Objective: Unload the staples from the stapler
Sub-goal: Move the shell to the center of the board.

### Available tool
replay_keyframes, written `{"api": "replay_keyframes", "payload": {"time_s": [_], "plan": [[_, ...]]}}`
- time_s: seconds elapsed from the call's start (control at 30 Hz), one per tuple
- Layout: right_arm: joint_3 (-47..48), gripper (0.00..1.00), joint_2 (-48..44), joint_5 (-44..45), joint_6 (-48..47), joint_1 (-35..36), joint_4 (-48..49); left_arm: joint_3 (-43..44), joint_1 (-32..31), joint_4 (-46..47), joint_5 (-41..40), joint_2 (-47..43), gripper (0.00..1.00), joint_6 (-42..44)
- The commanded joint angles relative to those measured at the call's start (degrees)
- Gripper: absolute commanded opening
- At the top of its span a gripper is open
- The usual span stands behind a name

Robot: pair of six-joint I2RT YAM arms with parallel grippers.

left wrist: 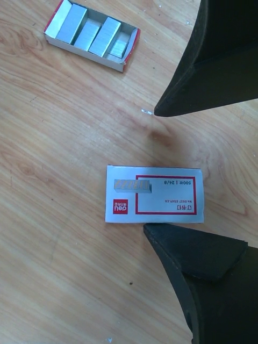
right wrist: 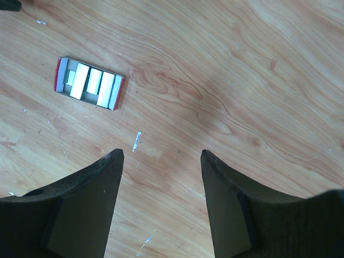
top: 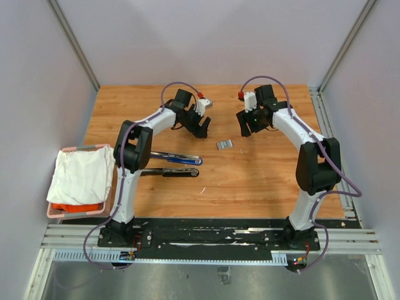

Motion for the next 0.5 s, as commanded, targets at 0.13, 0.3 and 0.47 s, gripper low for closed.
{"api": "replay_keyframes", "payload": {"time_s": [0.13, 0.3, 0.47], "plan": [[0.84, 0.62, -3.86, -1.27, -1.72, -0.52, -2.08, -3.67, -2.82, -0.62, -5.04, -1.51, 0.75, 1.68], [0.45, 0.62, -3.59, -1.48, -1.96, -0.53, -3.01, -8.0, -4.45, 1.64, -5.55, -4.36, 0.62, 4.19], [-0.53, 0.62, -3.88, -1.86, -1.27, -0.49, -3.27, -8.19, -6.38, -0.6, -6.47, -4.39, 0.56, 6.69]]}}
